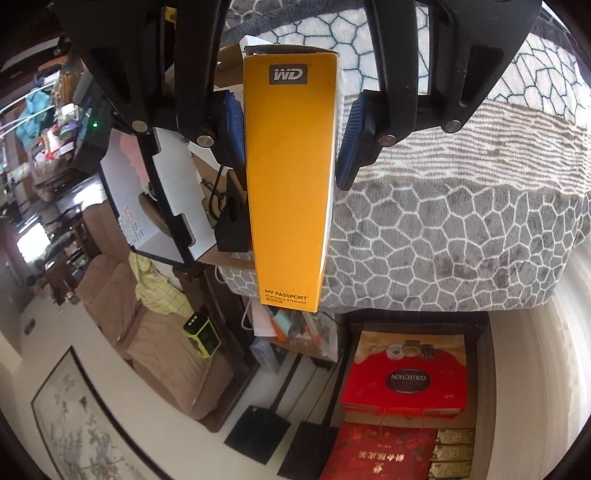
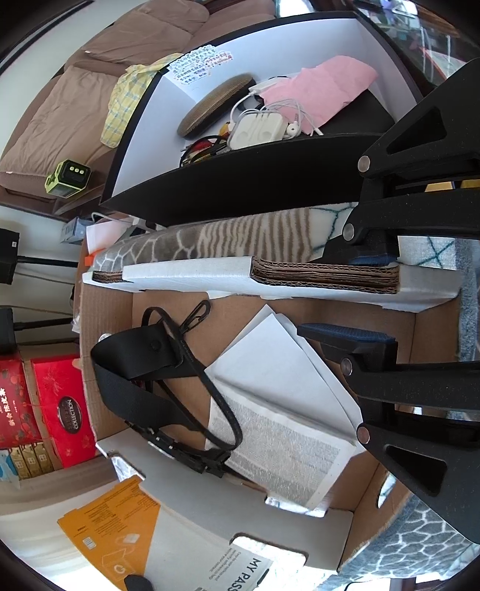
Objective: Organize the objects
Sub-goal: 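Carry the orange box over the cardboard tray with the left tool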
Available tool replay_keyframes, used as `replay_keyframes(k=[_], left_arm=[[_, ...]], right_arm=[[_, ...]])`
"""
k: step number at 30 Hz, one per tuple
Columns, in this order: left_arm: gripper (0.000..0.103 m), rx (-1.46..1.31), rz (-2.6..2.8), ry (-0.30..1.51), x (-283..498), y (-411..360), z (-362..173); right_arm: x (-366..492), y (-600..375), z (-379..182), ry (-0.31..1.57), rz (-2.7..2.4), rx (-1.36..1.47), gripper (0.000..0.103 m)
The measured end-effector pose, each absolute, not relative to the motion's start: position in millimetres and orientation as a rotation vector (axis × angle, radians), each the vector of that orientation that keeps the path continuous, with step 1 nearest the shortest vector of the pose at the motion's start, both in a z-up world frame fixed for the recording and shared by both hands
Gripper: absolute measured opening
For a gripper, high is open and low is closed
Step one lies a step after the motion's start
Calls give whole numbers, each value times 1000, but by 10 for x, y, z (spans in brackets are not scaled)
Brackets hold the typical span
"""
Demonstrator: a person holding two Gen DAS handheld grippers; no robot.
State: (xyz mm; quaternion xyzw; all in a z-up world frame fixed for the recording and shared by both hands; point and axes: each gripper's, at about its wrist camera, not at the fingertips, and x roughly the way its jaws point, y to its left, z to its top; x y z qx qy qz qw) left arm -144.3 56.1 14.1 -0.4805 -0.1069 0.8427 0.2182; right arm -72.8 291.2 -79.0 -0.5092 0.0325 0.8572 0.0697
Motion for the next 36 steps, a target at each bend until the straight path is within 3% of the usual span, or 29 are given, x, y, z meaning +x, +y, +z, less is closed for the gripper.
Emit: replay_keyframes(k=[12,25,36], left_arm=[[40,-1247,2297,-197,-1302,1025,331],[40,-1283,2046,-5,-1249,1788,47],[44,-1316,1941,113,-1210,1911,-92]], right_arm=[[-618,2922,-718,94,2575,-1527,28],[-463,3085,-560,146,2594,-1486,28],[-457,3156,-222,205,2661,-1419,28]])
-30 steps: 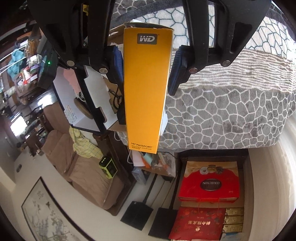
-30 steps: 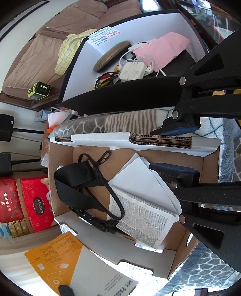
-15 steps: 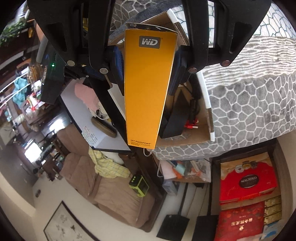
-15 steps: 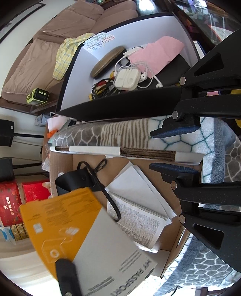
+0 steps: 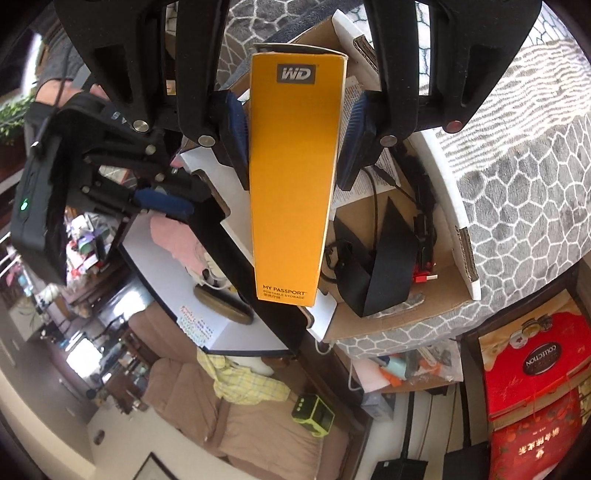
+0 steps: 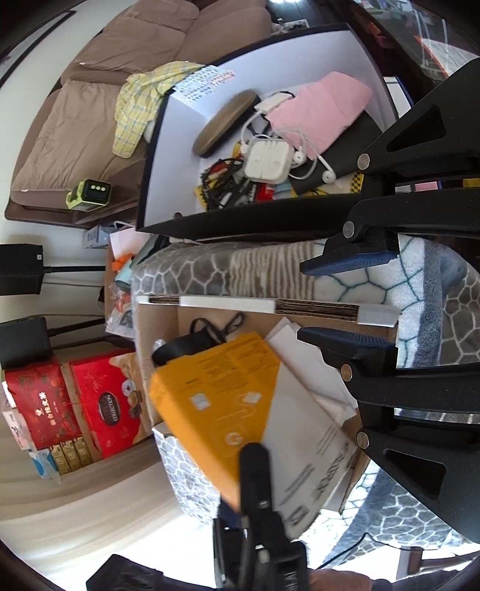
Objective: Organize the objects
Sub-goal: 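Carry the orange box over the cardboard tray with the left tool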
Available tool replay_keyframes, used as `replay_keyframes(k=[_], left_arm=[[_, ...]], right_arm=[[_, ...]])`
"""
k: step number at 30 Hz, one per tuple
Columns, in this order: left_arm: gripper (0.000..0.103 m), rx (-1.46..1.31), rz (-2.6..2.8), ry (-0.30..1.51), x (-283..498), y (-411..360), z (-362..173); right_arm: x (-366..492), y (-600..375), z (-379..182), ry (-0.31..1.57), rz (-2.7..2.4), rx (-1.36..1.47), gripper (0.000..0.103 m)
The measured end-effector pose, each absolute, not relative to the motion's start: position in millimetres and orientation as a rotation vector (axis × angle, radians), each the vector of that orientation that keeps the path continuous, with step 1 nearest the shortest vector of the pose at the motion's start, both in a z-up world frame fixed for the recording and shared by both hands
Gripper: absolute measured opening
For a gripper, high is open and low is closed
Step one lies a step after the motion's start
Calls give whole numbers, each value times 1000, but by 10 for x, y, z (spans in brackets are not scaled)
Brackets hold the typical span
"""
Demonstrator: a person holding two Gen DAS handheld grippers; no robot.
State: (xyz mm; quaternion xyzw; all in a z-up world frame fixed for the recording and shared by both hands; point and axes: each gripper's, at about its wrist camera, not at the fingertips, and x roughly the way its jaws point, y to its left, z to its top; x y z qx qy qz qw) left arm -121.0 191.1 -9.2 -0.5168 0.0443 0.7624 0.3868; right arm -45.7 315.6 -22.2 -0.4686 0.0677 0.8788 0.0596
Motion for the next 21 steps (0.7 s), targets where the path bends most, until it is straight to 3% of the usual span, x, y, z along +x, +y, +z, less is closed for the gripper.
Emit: replay_keyframes(k=[6,9,21], left_arm=[[45,-1302,1971,148,-1153,1973,-110],[38,-1243,2000,245,-1092,2037,-62],[38,-1013,1991,660,-986,2339,119]], right_arm=[[-513,3110,-199,169,2640,-1440,28],[-498,3095,-299,171,2622,-1472,28],[-446,3103,-558,211,2595,-1524,28]])
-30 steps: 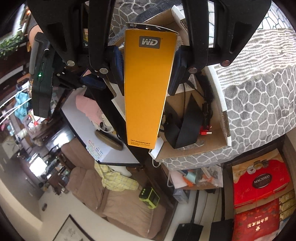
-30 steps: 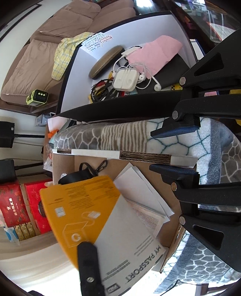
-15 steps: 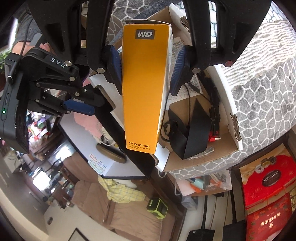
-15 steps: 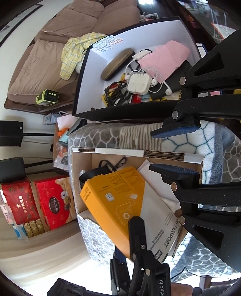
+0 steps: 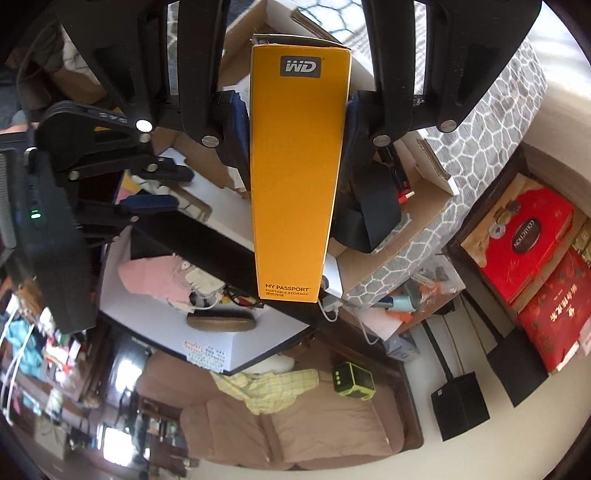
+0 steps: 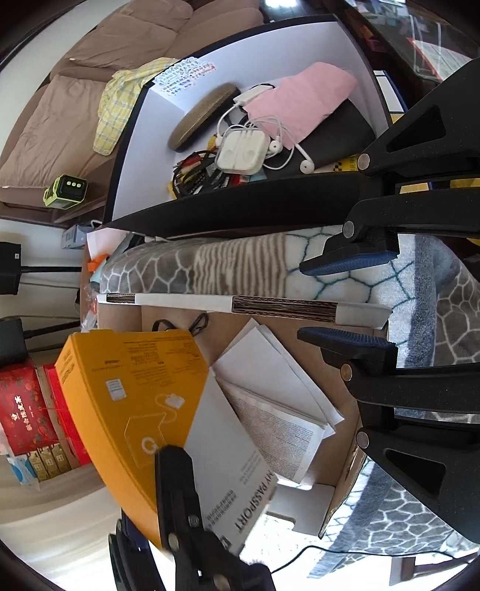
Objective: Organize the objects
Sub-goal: 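Carry the orange box over the cardboard tray with the left tool, then tilt and lower the orange box into the tray with the left tool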
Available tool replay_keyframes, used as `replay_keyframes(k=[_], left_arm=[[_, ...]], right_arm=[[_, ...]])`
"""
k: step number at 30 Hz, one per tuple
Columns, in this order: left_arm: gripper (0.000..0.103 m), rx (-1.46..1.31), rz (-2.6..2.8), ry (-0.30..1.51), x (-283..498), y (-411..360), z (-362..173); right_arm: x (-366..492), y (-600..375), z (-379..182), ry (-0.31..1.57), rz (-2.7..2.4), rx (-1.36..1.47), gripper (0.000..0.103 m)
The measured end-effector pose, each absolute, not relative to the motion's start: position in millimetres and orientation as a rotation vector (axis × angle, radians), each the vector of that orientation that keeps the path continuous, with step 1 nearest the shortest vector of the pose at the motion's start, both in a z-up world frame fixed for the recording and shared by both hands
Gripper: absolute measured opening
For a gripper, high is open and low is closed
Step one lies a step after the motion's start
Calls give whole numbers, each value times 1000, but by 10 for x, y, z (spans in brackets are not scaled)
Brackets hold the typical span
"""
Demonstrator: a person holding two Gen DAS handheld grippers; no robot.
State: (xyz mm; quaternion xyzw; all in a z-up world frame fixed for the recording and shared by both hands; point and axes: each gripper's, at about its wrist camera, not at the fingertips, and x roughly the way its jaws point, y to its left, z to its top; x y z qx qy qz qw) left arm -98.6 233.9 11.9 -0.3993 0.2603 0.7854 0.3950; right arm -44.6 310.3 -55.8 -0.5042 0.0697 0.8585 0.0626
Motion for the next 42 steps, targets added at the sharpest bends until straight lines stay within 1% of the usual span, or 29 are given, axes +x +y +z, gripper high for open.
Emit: replay_keyframes(k=[3,8,10,11,13,15,19,23,30,34,37,39,42], left_arm=[[38,-1015,2007,714,-1005,2356,-10],[41,-950,2020,743,-851,2340,-79],[59,-982,1991,718,-845,2336,-118],[70,-993,1980,693,-835,2318,-129],[72,-1003,1950,637,-806,2273,-137],[82,-1033,1927,563,-798,2202,-124],[84,-1052,1909,430,-798,2043,-70],[84,-1065,1952,455,-765,2007,-112],[84,-1092,1977,415,-697,1920,-116],[85,-1078,2027,473,-661,1905,-144],[78,-1104,2008,484,-669,1869,-150],[65,-1141,1975,514,-660,1863,-168],[63,-1170,1960,568,-612,1850,-215]], right_arm=[[-440,3114,-572,219,2591,-1523,28],[-454,3112,-583,221,2589,-1529,28],[-450,3116,-584,222,2593,-1525,28],[-449,3114,-582,223,2596,-1524,28],[-449,3105,-573,221,2600,-1520,28],[-444,3100,-573,219,2601,-1520,28],[-446,3087,-569,214,2599,-1524,28],[-460,3080,-579,215,2598,-1530,28],[-490,3077,-615,225,2591,-1540,28],[-497,3094,-630,231,2585,-1546,28],[-497,3096,-632,233,2585,-1547,28],[-500,3102,-636,237,2583,-1547,28],[-501,3108,-647,240,2583,-1546,28]])
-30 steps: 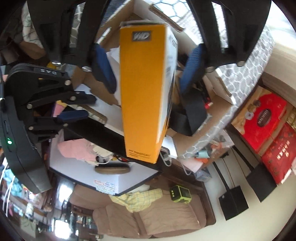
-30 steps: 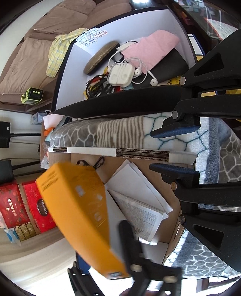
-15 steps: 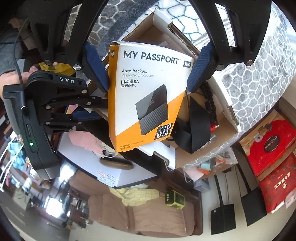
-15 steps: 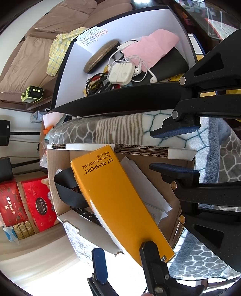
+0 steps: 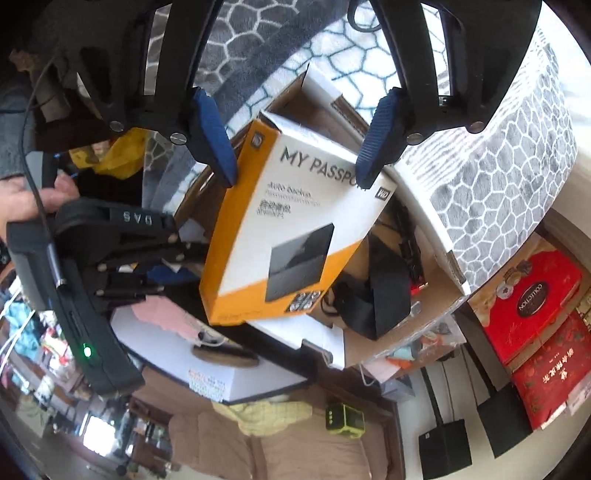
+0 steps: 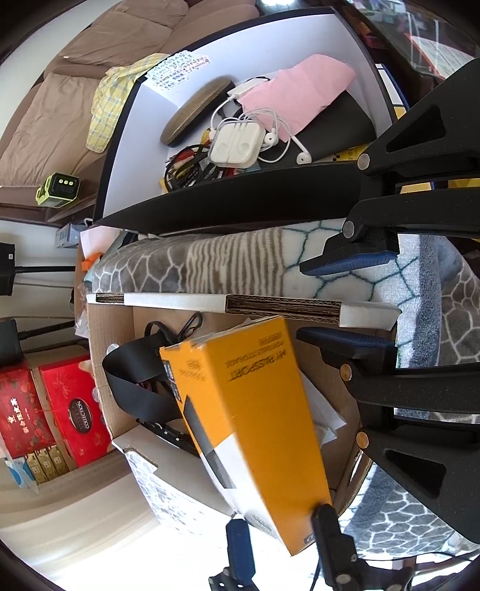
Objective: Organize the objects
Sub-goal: 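Tilt and lower the orange box into the tray with the left tool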
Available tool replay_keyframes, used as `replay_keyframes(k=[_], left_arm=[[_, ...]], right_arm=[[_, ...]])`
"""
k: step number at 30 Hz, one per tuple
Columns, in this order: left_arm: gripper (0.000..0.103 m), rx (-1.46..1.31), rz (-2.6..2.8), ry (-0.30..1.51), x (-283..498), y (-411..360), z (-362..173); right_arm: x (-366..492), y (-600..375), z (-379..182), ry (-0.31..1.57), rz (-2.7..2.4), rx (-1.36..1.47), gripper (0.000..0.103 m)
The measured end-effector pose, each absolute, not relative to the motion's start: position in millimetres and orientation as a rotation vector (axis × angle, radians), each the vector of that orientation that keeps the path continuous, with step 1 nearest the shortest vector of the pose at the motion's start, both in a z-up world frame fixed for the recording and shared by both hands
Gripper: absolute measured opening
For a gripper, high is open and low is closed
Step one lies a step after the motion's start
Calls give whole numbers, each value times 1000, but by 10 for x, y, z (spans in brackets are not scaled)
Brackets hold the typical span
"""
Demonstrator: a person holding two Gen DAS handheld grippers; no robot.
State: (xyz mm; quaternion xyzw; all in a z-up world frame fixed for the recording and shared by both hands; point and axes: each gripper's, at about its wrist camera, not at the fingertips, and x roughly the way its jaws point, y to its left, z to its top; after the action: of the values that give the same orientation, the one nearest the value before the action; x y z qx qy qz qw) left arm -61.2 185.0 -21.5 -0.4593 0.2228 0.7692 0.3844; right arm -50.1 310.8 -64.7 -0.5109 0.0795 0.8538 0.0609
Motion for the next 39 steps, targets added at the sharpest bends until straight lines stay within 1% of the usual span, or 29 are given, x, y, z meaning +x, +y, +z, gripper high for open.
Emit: replay_keyframes(k=[5,7,10,12,14,15,18,22,24,28,30,33,34,37,39], left_arm=[[58,-1147,1954,556,-603,1800,-220],[57,-1152,1951,542,-614,1796,-215],[56,-1204,1936,438,-716,1755,-190],[58,-1273,1923,324,-828,1675,-188],[58,-1357,1904,223,-912,1594,-216],[60,-1376,1916,207,-927,1565,-230],[63,-1393,1953,184,-927,1501,-235],[66,-1380,1962,239,-880,1555,-280],[62,-1350,1972,298,-851,1629,-296],[60,-1294,1993,408,-804,1741,-307],[56,-1268,1987,486,-741,1799,-340],[52,-1225,1987,610,-622,1861,-416],[52,-1220,1988,617,-614,1862,-426],[53,-1217,1993,556,-659,1837,-392],[55,-1211,1994,518,-706,1831,-357]], right_arm=[[-501,3103,-646,234,2585,-1545,28],[-503,3103,-650,231,2584,-1548,28],[-507,3098,-650,234,2584,-1550,28],[-502,3099,-651,242,2585,-1545,28],[-498,3097,-650,243,2586,-1540,28],[-500,3097,-652,243,2587,-1539,28],[-500,3097,-656,240,2589,-1540,28],[-511,3080,-661,233,2590,-1540,28],[-514,3078,-662,236,2590,-1540,28],[-520,3073,-658,235,2590,-1539,28],[-520,3073,-660,233,2588,-1542,28],[-520,3082,-664,243,2589,-1545,28],[-520,3082,-665,243,2589,-1547,28],[-526,3075,-668,240,2589,-1543,28],[-532,3066,-672,242,2590,-1545,28]])
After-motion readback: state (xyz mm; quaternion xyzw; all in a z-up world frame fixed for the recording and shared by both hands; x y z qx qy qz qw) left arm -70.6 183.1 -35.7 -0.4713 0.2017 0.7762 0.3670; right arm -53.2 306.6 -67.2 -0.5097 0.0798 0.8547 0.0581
